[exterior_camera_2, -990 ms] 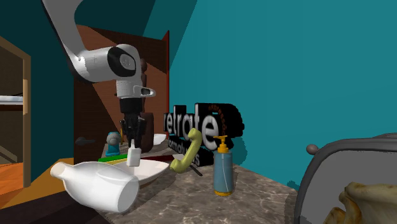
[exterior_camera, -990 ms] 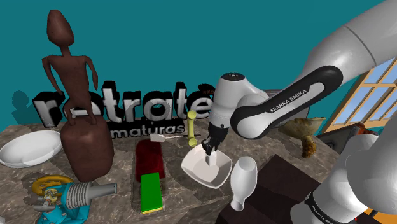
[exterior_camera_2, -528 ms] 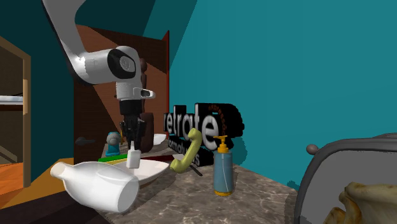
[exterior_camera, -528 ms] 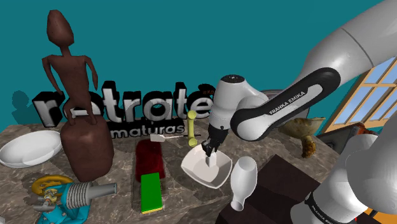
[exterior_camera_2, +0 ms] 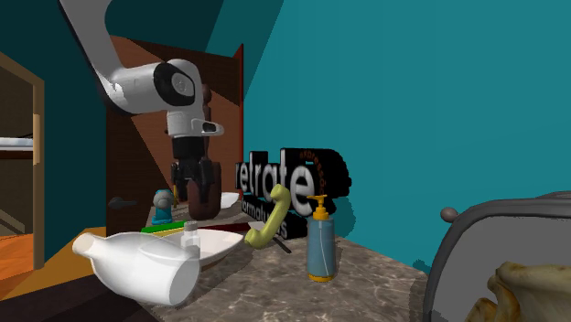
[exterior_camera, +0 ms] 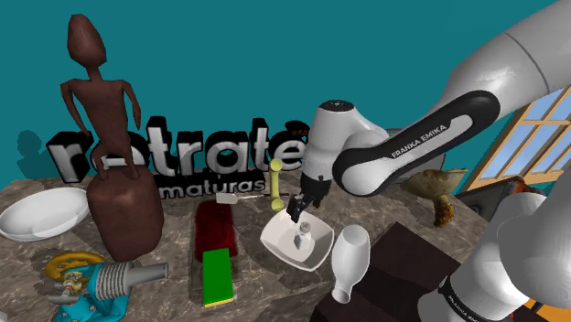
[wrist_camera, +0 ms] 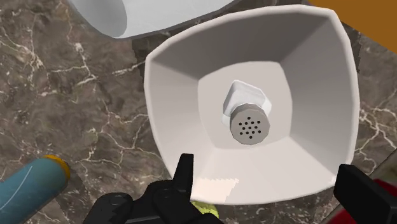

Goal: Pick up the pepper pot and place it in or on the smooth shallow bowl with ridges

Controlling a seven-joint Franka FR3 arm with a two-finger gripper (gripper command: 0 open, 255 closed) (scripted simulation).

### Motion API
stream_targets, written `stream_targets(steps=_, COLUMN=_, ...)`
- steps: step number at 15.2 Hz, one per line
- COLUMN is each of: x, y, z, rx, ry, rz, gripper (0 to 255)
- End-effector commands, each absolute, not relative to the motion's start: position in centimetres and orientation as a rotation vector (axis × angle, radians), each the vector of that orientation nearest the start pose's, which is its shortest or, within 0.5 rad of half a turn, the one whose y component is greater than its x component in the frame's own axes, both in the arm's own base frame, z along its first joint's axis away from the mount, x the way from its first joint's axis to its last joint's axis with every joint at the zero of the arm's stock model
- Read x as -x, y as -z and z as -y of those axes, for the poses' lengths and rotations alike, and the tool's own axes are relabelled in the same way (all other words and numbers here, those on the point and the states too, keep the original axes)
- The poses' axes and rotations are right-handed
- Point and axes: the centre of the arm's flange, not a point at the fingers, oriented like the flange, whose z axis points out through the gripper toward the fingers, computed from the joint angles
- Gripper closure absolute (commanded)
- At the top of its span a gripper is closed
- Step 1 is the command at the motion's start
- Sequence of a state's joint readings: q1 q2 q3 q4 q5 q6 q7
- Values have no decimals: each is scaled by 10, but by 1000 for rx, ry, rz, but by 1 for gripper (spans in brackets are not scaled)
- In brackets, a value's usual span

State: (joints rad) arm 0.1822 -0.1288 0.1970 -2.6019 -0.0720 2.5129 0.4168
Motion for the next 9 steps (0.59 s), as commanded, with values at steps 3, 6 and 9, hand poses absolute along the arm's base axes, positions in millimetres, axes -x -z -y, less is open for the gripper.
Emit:
stream_targets(steps=3, x=-402, y=-336, z=-163, rx=3189, ry=94, rz=30, gripper=0)
stream_targets(steps=6, x=-402, y=-336, z=-163, rx=3189, ry=94, rz=30, gripper=0)
stream_targets(steps=9, x=-402, y=-336, z=-163, rx=3189, ry=94, rz=30, gripper=0)
